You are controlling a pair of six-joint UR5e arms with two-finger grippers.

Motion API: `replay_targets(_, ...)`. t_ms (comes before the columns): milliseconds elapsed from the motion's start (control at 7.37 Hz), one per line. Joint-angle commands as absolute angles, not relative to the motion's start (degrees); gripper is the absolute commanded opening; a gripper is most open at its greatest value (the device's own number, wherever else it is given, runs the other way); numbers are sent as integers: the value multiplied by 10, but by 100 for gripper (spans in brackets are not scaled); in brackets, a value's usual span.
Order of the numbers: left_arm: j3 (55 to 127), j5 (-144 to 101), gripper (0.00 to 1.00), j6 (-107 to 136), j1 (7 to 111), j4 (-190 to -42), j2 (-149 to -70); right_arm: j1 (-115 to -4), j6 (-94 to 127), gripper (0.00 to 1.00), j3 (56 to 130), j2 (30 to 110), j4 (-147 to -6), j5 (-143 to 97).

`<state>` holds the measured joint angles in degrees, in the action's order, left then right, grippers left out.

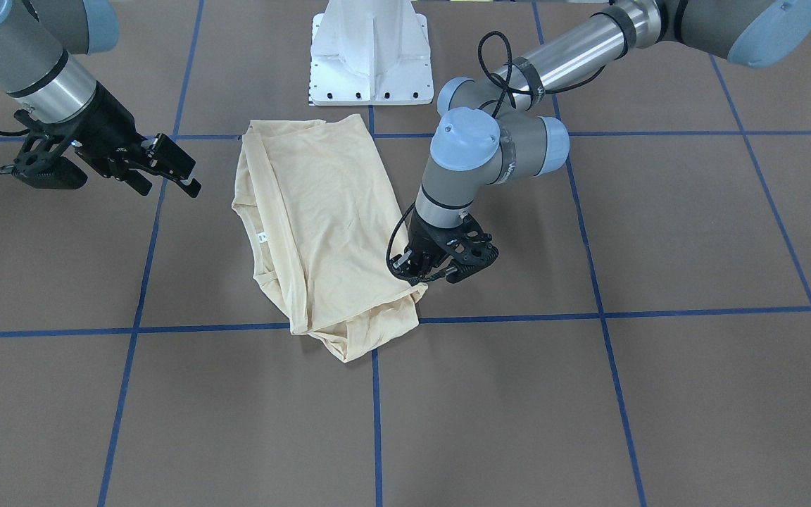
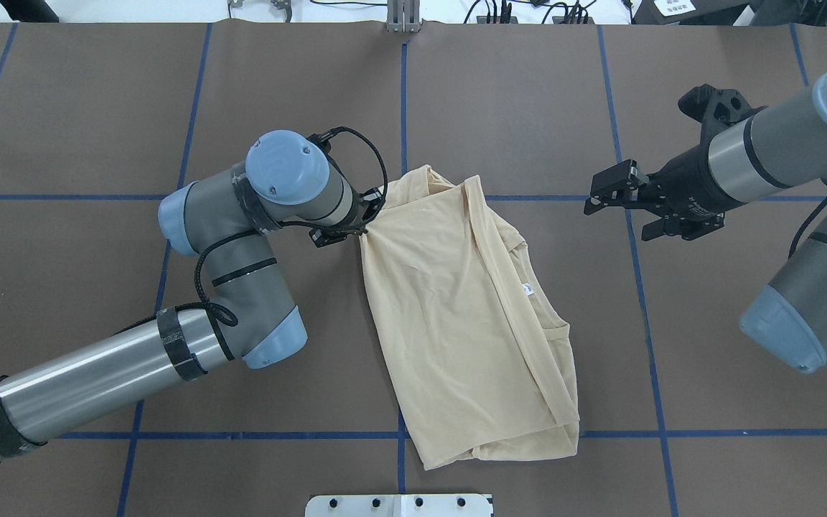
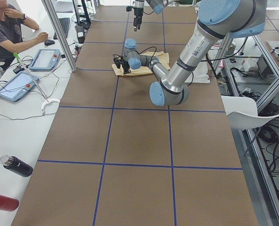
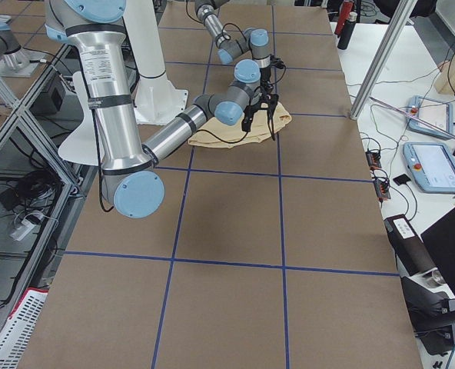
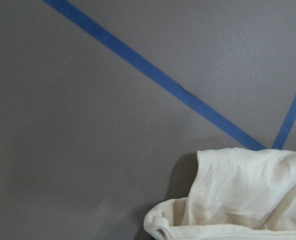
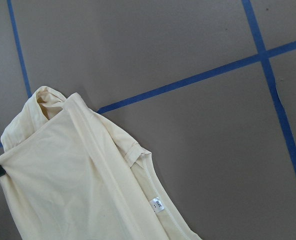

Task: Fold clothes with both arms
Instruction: 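Drag the shirt corner away from the robot with the left gripper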

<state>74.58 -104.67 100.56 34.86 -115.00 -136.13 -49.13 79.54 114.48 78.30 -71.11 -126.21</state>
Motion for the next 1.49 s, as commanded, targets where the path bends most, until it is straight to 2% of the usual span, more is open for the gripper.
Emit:
replay_targets(0,667,-1024,0,999,364,-1200,-1409,-491,795,100,1143,785,-710,-1263)
replay_targets(814,604,-1006,0,969,388,-1284,-1420,-492,795,100,1145,785,-708,-1263)
replay_targets(950,607,-1007,83,962,388,-1286,-1421,-493,796,100,1149,782,-708,-1263)
replay_targets(1086,625,-1007,100,961,388,-1297,-1422,-493,795,100,1146,782,-708,-1263)
replay_targets(1357,663,-1007,100,955,406,-1295,-1419,-494,795,100,1157,782,-711,-1271)
